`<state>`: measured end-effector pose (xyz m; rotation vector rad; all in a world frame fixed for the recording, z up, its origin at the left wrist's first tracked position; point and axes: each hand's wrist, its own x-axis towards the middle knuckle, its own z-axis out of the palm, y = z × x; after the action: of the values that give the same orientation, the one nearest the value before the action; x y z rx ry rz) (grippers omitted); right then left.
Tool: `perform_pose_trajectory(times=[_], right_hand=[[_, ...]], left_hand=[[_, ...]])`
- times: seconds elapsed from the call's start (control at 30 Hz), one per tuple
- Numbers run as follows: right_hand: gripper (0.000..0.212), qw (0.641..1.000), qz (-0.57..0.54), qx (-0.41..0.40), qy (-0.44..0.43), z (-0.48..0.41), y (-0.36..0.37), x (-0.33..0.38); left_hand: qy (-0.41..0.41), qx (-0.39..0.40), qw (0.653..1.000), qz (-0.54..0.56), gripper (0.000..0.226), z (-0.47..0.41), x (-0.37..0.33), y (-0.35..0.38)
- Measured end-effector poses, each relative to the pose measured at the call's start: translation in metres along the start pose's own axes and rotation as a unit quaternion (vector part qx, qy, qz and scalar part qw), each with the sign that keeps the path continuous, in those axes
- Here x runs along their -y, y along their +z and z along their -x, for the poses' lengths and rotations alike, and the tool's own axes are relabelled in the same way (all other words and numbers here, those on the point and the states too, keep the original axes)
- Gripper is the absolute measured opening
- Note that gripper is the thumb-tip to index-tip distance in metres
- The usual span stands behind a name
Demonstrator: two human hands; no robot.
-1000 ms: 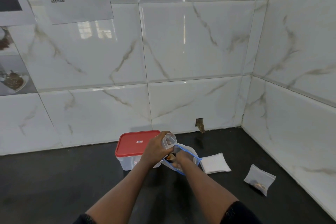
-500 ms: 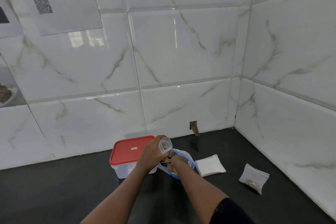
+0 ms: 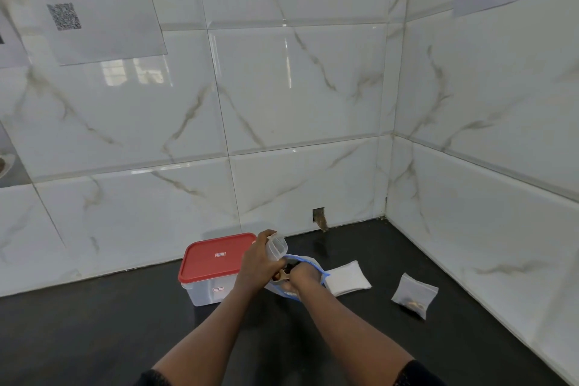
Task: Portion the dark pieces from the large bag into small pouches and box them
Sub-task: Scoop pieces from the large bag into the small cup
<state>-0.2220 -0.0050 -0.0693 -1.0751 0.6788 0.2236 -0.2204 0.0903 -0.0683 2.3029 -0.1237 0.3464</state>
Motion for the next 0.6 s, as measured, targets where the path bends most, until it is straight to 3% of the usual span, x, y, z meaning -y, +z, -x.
perform_pose_trajectory(times=[0.13,0.2,0.3,0.47,0.6], right_hand=[[0.019,0.992,-0.125,0.006,0.015,0.015,-0.012,0.004],[0.027,0.994,-0.108,0.014,-0.01,0.012,-0.017,0.0],[0.031,0.996,-0.054,-0.039,-0.055,0.007,-0.022,-0.006],[0.033,0.994,0.045,-0.021,-0.095,0.014,-0.032,-0.011],[0.032,0.997,0.004,-0.044,-0.061,0.025,-0.036,-0.015]], left_hand=[[-0.006,-0.013,1.0,-0.009,0.061,-0.001,-0.001,0.003],[-0.006,-0.004,1.0,-0.011,0.066,0.001,-0.003,0.003],[0.002,0.019,0.999,-0.028,0.069,0.006,-0.001,0.006],[0.02,0.039,0.998,-0.04,0.067,0.016,0.01,0.009],[0.038,0.043,0.997,-0.049,0.07,0.02,0.014,0.009]])
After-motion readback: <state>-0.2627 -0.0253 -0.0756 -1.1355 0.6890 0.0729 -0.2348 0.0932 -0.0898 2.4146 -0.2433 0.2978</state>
